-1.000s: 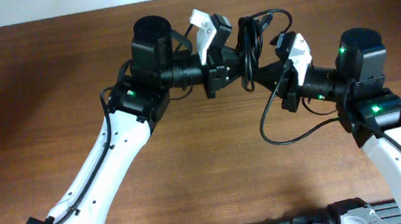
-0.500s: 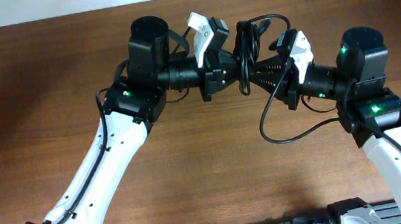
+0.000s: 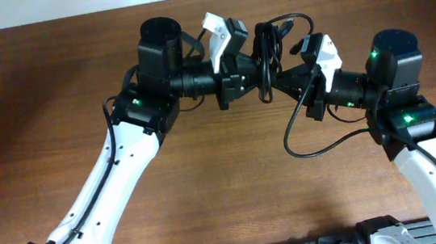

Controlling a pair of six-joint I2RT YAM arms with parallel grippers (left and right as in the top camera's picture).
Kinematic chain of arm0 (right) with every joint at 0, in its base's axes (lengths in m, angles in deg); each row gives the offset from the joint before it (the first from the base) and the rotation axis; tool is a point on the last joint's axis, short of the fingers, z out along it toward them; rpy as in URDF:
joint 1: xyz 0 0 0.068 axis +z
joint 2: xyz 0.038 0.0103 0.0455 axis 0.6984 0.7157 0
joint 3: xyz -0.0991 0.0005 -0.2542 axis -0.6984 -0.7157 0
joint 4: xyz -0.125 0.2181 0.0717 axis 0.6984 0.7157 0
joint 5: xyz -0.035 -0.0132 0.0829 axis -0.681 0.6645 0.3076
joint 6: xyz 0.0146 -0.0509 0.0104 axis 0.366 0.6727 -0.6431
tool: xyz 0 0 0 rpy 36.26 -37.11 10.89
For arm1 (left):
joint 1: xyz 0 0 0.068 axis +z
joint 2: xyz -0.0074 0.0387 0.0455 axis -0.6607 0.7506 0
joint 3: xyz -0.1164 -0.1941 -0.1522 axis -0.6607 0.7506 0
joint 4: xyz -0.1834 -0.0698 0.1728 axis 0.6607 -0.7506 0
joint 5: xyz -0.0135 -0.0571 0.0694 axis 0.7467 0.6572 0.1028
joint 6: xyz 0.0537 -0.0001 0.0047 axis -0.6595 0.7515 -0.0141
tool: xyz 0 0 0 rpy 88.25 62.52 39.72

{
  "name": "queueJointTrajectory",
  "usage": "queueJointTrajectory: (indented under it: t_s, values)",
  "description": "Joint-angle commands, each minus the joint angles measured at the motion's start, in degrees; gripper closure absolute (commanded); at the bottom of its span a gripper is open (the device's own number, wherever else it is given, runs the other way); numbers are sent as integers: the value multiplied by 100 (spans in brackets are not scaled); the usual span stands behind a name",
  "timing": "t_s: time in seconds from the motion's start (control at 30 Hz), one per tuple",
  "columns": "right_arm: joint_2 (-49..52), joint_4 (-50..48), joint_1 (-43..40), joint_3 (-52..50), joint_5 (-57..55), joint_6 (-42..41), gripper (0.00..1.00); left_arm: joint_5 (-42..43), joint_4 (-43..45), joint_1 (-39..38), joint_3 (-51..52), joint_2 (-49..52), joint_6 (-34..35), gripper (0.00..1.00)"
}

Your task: Untangle cables

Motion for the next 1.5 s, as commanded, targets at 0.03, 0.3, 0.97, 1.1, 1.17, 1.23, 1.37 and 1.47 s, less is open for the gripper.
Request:
queueJointTrajectory:
  t_s: [0.03, 0.3, 0.97, 1.1, 1.17, 1.23, 1.37, 1.47]
  values:
    - [-96, -105, 94, 122, 553, -70, 96, 214, -79, 142, -4, -46, -136, 100]
    - [-584, -109, 90, 122, 632, -70, 96, 201, -413, 470, -4, -46, -240, 100]
    - [-999, -190, 90, 122, 542, -70, 62, 260, -1097, 470, -4, -48, -824, 100]
    - [-850, -190, 90, 122, 542, -72, 63, 415, -1043, 470, -4, -48, -857, 100]
    - [-796, -190, 90, 122, 542, -81, 63, 415, -1062, 463, -4, -48, -1134, 100]
    - [-745, -190, 90, 122, 269, -413, 62, 409, -1060, 463, -4, -48, -1333, 100]
    - [-713, -184, 90, 122, 122, -745, 63, -17, -1058, 393, -4, -48, -1344, 100]
    - [-706, -138, 90, 120, 107, -739, 63, -151, -929, 247, -4, -48, -1344, 100]
